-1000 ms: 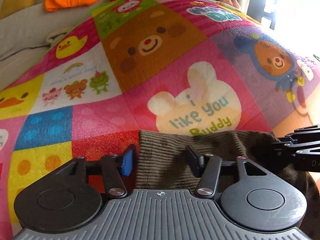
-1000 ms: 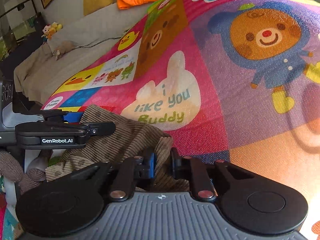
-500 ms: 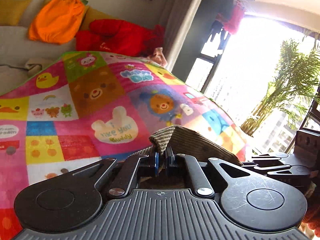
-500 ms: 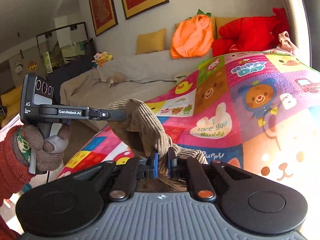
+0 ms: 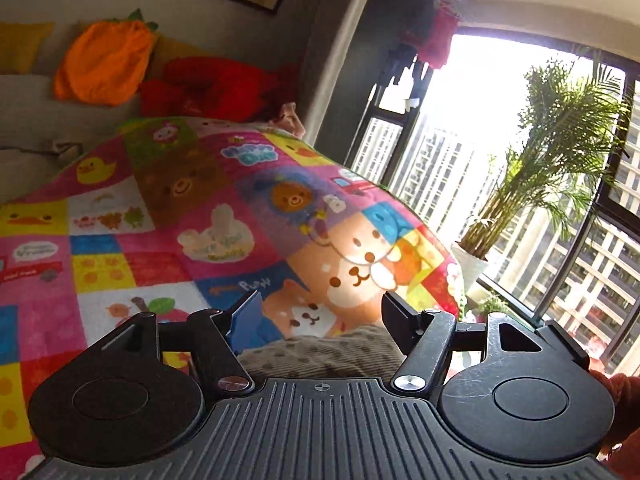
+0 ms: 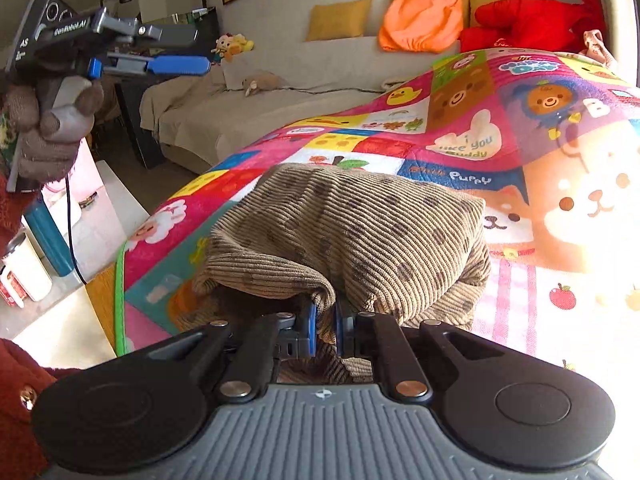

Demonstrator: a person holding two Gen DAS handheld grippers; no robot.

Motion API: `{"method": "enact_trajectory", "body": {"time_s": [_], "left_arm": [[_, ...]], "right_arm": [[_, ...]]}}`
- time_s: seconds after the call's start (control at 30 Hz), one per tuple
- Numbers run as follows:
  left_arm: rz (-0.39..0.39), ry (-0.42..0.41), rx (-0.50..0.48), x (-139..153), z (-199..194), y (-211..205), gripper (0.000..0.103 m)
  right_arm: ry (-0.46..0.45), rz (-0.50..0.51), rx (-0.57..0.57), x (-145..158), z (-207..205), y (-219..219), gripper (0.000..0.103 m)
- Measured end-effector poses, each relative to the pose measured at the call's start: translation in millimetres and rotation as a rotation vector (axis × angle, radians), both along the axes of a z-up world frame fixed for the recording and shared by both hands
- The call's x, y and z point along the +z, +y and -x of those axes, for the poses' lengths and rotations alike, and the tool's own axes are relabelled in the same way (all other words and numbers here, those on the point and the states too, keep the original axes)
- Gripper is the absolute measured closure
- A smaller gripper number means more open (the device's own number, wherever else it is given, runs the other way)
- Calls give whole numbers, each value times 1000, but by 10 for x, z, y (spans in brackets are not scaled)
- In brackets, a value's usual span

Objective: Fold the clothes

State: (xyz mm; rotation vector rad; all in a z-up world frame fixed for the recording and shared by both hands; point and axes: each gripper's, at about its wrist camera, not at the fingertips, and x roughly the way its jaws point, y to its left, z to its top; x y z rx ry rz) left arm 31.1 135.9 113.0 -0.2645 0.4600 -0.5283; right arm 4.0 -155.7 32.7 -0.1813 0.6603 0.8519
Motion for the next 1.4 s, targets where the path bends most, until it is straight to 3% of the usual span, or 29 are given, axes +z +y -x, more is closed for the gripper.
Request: {"method": "enact_trajectory", "body": {"time_s": [0.1,0.2,0.27,0.33,0.4,0.5,0.63,0.73,0.8,0.87,0.93,0.97,1.07,1.23,1.4], "left_arm": [[-21,71,-85,-355,-261,-307,32],[-110,182,-119,-810,-519,-610,41],[-96,227,-145,-984,-533,-682,41],[-97,224,-166,-1044,-427,-726,40],[-115,215,-177,-1063,-296,-754,38],[-113,223,-203,-1087,-182,-783,32],[-108,227,-235,-1115,-108,-898,25],[-115,230,-261,-1125,-60,-963,21],[-124,233,-280,-1123,-13,-988,21],[-117,245,-314,-1090,58,-945,21],[-128,215,-317,-996,114,-853,17],[-134,198,-316,-947,138,-806,15],[-122,154,-242,-775,-17,-612,9],[-118,157,-57,-733,-567,-334,8],[-165,230,-38,-990,-1012,-346,8]], "right_arm": [[-11,11,-12,-50,64,-28,94],[-46,37,-12,-10,151,-43,94],[-66,40,-10,71,211,-107,93],[-73,31,-14,164,255,-204,89],[-72,10,-34,267,275,-328,69],[-88,-53,-89,459,245,-478,57],[-104,-204,-129,686,76,-516,56],[-74,-250,-119,608,-163,-322,56],[-31,-218,-125,427,-352,-167,56],[-30,-102,-165,160,-477,-65,56],[-91,16,-201,-109,-493,-43,48],[-115,31,-206,-138,-449,-63,34],[-155,61,-220,-166,-330,-118,33],[-8,-25,-257,-34,-157,-300,31],[196,-90,-269,-202,-50,-413,29]]}}
